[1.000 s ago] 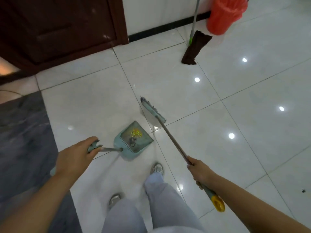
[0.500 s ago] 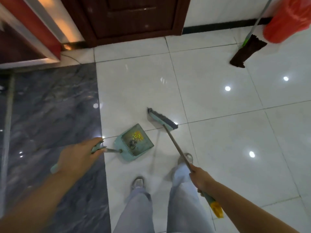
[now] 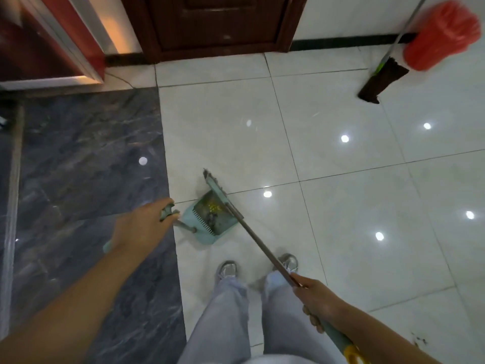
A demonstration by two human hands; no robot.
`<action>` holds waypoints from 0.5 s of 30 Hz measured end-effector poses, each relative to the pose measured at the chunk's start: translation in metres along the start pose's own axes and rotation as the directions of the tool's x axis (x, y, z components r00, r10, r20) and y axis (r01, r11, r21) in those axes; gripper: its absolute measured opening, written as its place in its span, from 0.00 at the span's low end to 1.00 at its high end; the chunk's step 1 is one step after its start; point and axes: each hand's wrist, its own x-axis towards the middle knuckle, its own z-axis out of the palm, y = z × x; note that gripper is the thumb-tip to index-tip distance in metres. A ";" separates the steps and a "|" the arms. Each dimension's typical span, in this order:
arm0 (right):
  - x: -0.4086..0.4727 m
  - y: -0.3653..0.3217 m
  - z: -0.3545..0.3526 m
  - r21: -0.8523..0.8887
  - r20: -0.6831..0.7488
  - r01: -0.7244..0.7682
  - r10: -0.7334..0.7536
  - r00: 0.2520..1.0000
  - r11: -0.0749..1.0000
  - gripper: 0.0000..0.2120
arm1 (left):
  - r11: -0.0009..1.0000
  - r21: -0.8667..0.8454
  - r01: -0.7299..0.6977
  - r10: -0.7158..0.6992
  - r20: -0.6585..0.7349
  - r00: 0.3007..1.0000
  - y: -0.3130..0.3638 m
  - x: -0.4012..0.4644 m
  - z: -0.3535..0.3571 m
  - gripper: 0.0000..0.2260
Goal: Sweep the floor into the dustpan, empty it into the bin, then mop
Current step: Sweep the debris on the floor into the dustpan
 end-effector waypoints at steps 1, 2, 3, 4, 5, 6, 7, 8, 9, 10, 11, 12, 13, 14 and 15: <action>-0.004 0.006 0.000 0.016 -0.013 0.006 -0.006 1.000 1.000 0.17 | 1.000 -0.011 -0.005 0.005 -0.005 1.000 -0.001 -0.002 0.000 0.15; -0.008 0.012 0.000 0.024 -0.028 0.005 -0.005 1.000 1.000 0.19 | 1.000 -0.014 -0.005 0.005 -0.006 1.000 -0.002 -0.005 0.000 0.15; -0.010 0.017 0.001 0.034 -0.055 0.003 -0.001 0.999 0.999 0.20 | 1.000 -0.012 -0.010 0.010 -0.005 1.000 -0.003 -0.007 0.000 0.15; -0.014 0.024 0.002 0.048 -0.083 -0.012 0.016 0.996 0.999 0.21 | 1.000 -0.010 -0.029 0.029 -0.005 1.000 -0.002 -0.010 0.000 0.15; -0.017 0.030 0.003 0.064 -0.105 -0.021 0.027 0.994 0.998 0.21 | 0.999 -0.015 -0.052 0.052 -0.006 0.999 -0.001 -0.013 0.001 0.14; -0.020 0.037 0.004 0.085 -0.123 -0.025 0.035 0.992 0.996 0.22 | 0.997 -0.023 -0.075 0.074 -0.011 0.997 0.001 -0.016 0.000 0.14; -0.022 0.045 0.005 0.111 -0.137 -0.032 0.047 0.989 0.993 0.22 | 0.995 -0.028 -0.091 0.091 -0.013 0.996 0.004 -0.019 -0.001 0.14; -0.024 0.053 0.006 0.144 -0.149 -0.041 0.062 0.987 0.989 0.22 | 0.994 -0.031 -0.104 0.103 -0.013 0.995 0.007 -0.021 -0.001 0.14; -0.028 0.061 0.007 0.169 -0.160 -0.046 0.073 0.984 0.985 0.22 | 0.993 -0.030 -0.116 0.116 -0.007 0.993 0.011 -0.023 -0.001 0.14; -0.030 0.070 0.008 0.192 -0.170 -0.052 0.085 0.982 0.980 0.22 | 0.991 -0.022 -0.134 0.135 0.003 0.991 0.016 -0.026 -0.001 0.14; -0.032 0.081 0.011 0.222 -0.178 -0.057 0.098 0.979 0.973 0.22 | 0.987 -0.011 -0.158 0.158 0.012 0.987 0.022 -0.029 -0.001 0.14; -0.034 0.092 0.013 0.253 -0.184 -0.064 0.113 0.976 0.965 0.22 | 0.983 -0.005 -0.183 0.183 0.017 0.983 0.028 -0.033 0.000 0.15; -0.035 0.104 0.016 0.282 -0.194 -0.067 0.126 0.973 0.957 0.22 | 0.978 -0.006 -0.206 0.206 0.020 0.978 0.035 -0.038 0.002 0.15; -0.038 0.117 0.020 0.314 -0.203 -0.068 0.137 0.970 0.947 0.22 | 0.973 -0.006 -0.231 0.231 0.021 0.973 0.042 -0.044 0.004 0.15; -0.039 0.132 0.024 0.352 -0.207 -0.068 0.149 0.967 0.933 0.22 | 0.966 -0.002 -0.260 0.260 0.018 0.965 0.048 -0.051 0.006 0.15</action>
